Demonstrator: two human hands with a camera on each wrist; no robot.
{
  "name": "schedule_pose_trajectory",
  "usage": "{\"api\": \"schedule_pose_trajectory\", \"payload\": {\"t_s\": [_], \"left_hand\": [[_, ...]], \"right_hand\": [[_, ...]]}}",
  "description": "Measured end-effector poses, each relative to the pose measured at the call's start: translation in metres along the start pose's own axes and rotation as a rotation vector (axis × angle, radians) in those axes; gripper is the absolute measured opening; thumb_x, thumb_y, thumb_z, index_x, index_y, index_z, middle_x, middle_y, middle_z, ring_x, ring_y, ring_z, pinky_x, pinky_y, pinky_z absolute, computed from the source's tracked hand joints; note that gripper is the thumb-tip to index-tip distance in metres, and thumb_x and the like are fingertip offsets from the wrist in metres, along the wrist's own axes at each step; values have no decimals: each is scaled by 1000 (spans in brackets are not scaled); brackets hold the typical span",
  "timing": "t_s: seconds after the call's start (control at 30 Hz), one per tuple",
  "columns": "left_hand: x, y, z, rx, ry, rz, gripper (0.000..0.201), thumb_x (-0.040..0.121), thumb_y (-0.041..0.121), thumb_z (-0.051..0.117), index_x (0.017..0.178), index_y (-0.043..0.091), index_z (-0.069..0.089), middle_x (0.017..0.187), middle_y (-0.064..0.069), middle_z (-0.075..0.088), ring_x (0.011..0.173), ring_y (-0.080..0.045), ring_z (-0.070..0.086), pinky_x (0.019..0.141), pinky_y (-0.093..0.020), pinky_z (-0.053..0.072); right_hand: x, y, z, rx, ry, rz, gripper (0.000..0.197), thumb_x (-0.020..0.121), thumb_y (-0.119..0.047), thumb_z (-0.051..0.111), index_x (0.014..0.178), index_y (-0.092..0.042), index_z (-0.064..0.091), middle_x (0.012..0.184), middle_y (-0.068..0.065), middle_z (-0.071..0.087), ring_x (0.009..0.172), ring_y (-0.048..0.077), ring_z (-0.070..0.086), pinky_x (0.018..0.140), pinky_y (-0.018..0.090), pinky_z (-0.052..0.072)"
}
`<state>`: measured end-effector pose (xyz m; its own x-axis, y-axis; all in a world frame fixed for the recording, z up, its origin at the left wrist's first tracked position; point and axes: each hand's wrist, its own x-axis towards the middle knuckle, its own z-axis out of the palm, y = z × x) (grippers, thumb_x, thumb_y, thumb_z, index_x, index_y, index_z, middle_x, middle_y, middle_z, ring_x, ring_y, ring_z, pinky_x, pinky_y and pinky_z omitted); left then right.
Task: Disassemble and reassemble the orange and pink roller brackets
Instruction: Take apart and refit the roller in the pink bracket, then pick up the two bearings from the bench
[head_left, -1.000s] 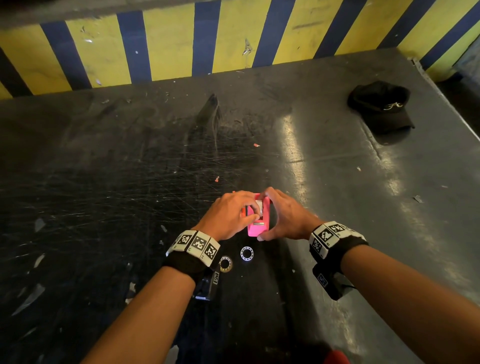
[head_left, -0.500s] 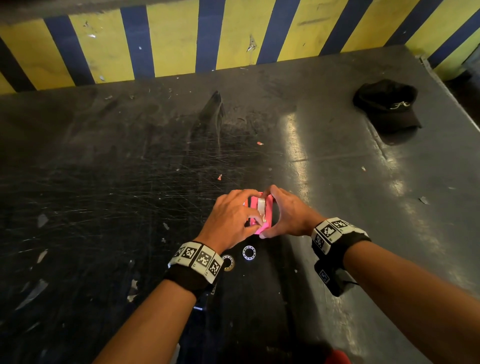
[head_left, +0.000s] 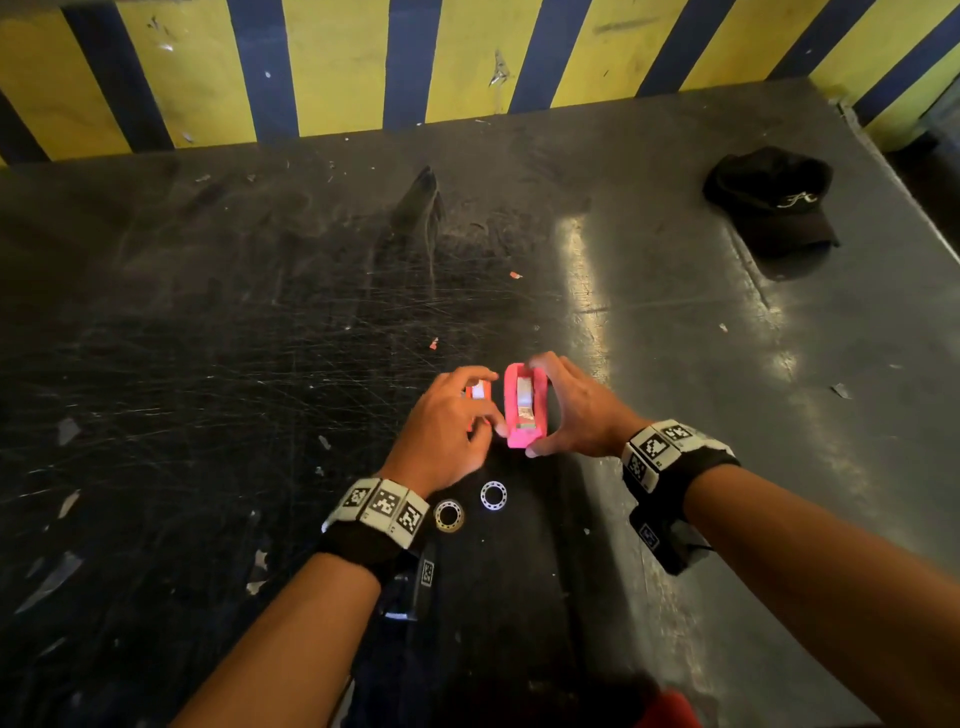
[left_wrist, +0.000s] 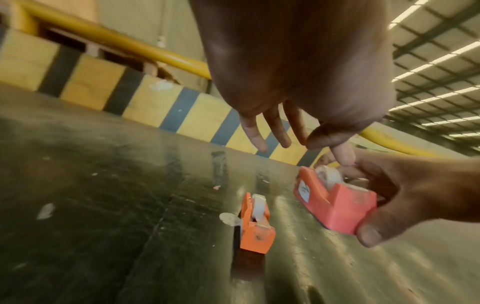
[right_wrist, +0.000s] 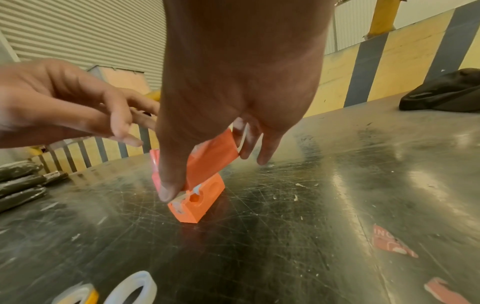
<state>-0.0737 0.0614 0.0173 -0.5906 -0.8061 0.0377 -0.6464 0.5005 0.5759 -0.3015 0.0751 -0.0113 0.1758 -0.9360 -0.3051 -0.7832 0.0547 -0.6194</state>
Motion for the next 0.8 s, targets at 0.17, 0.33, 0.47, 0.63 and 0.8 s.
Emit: {"api": "schedule_pose_trajectory", "payload": {"t_s": [0.17,0.33,0.47,0.63,0.8], "left_hand": [[-5,-38,0,-5,-139,-214,20,85,9,68,94,26,74,117,4,62,111,-15,61,102,-38,50],[-28,-66,15,-32,-484,-435,52,75,28,84,122,32,62,120,4,60,115,-15,59,101,-36,51],[-39,-72,30,-24,-590,-476,74,67,30,90,132,35,56,123,7,56,116,-12,56,101,-36,50],[-50,-79,43,30,-585,-398,71,66,28,91,128,34,57,123,7,53,119,-12,51,103,-36,47],[-49,-82,43,38,-562,-368,51,67,28,89,110,32,63,111,7,57,111,-15,56,98,-39,51]], "right_hand": [[19,11,2,-63,-4,67,127,62,-26,97,161,-18,18,162,9,32,139,35,49,112,47,45],[41,18,18,-93,-2,139,122,62,-20,95,159,-17,22,160,10,35,132,39,55,106,46,51],[53,21,35,-98,-7,158,119,62,-21,96,157,-17,25,158,11,40,135,37,52,109,42,46],[58,22,42,-107,4,192,123,64,-27,95,160,-17,20,162,12,35,146,38,40,118,48,40],[42,11,47,-201,-13,257,140,60,-38,97,163,-24,3,168,17,18,151,43,29,117,58,41]]}}
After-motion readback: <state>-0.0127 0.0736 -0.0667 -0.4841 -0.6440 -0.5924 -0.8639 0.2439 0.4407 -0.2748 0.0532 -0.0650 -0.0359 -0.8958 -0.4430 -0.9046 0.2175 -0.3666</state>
